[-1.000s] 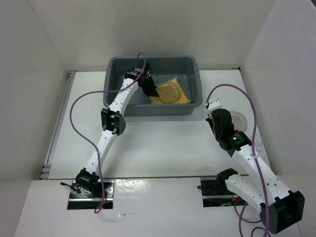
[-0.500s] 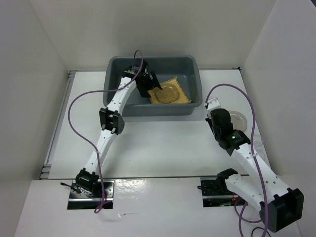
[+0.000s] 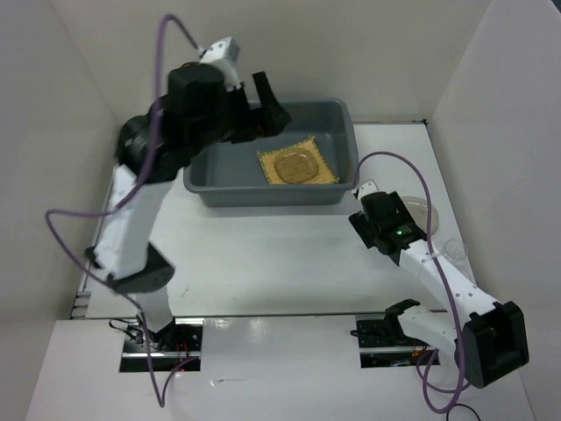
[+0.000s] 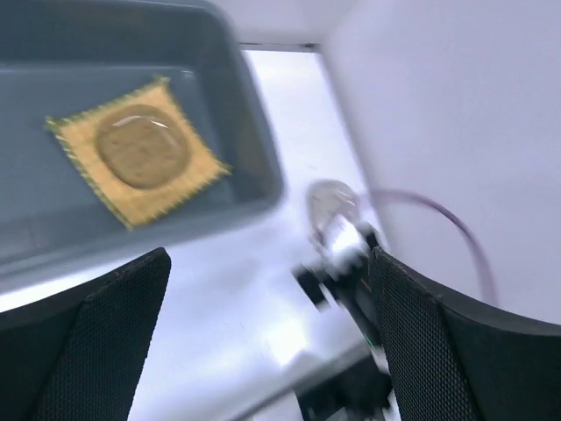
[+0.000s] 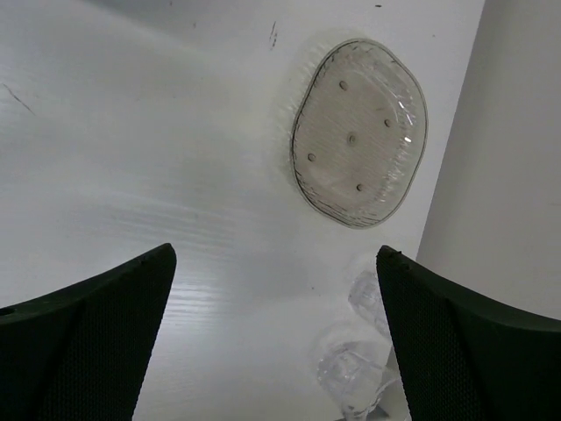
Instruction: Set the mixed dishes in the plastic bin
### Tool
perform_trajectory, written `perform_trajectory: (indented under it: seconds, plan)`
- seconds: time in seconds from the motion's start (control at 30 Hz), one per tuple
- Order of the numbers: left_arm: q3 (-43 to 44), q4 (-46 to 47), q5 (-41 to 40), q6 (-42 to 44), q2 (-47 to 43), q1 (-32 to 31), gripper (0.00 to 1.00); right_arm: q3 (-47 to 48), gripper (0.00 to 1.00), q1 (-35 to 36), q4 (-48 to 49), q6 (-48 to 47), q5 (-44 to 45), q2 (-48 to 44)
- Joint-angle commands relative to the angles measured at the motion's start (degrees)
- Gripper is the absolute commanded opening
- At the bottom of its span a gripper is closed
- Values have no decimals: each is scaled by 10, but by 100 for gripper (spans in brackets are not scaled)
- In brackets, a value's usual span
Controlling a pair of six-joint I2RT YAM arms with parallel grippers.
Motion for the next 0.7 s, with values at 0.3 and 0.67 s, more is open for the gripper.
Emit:
perform_trajectory:
  seconds: [0.3, 0.67]
  plan:
    - [-615, 106, -73, -40, -470, -18, 100, -40, 98, -81, 87, -130, 2, 111]
    - [-615, 17, -82, -40, -501, -7, 100, 51, 71, -149, 151, -101, 10, 362]
